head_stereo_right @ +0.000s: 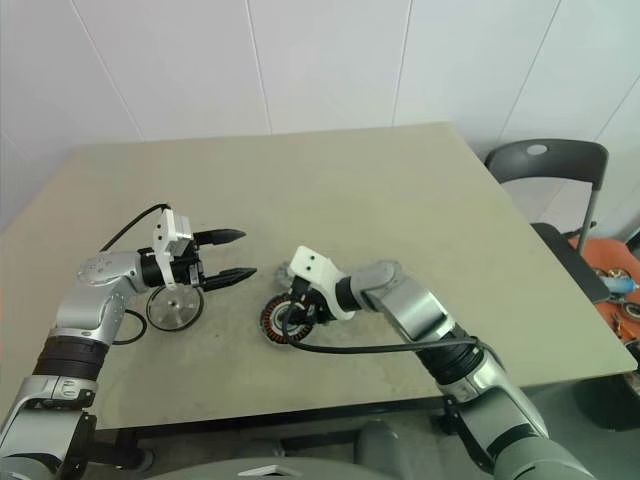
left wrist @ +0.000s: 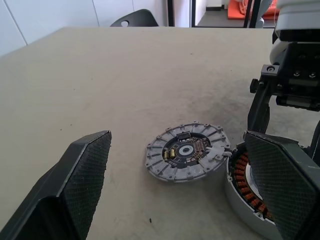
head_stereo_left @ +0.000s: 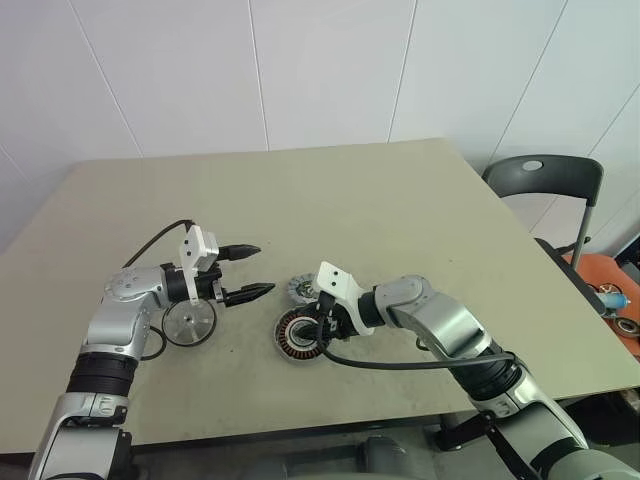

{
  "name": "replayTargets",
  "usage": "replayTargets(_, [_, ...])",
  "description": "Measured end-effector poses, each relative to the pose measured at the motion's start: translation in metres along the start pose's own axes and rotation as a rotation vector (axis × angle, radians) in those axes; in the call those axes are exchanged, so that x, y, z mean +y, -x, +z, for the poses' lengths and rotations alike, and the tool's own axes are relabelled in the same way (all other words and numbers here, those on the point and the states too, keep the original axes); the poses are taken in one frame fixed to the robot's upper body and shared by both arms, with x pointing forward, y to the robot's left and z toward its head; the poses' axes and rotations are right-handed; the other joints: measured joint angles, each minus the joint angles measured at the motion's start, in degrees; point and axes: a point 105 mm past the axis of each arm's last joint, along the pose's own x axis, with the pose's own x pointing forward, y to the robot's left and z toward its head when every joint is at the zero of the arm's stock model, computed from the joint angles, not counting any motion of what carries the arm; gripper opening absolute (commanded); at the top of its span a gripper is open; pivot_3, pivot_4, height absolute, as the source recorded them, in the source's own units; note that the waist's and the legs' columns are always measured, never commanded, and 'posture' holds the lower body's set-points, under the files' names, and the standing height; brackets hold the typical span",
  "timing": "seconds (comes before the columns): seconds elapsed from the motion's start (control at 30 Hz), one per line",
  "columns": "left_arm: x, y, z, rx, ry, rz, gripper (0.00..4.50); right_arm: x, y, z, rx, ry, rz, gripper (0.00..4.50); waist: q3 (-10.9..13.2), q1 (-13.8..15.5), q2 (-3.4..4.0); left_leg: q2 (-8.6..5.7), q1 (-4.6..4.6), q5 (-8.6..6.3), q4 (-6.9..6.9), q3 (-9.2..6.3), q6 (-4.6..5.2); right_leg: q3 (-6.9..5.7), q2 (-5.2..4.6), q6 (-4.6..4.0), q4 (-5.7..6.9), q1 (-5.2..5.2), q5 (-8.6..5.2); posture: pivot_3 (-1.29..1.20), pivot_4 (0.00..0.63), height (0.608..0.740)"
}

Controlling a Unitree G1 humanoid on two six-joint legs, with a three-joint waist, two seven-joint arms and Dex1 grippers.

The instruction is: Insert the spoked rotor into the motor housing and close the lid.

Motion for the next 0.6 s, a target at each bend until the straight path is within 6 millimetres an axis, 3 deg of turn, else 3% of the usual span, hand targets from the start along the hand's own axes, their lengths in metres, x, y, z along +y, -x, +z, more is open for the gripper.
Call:
replayTargets(0.2, [0.001,-0.001,0.000,-0.001,0.003,0.013,4.50,-0.001,0.001,-0.002,0.002,-0.013,-0.010,0.02,0.0,0.0,0.00,0.00,0.00,0.00,0.00,0.00,0.00,0.00,0.00,0.00,0.00,0.00,0.00,0.00,0.000,0.740])
replayTargets(0.6, [0.003,-0.003,0.000,-0.003,0.013,0.027,4.50,0.007,-0.012,-0.012,-0.010,-0.071,-0.010,0.02,0.0,0.0,0.00,0.00,0.00,0.00,0.00,0.00,0.00,0.00,0.00,0.00,0.02,-0.02,0.00,0.00,0.000,0.740])
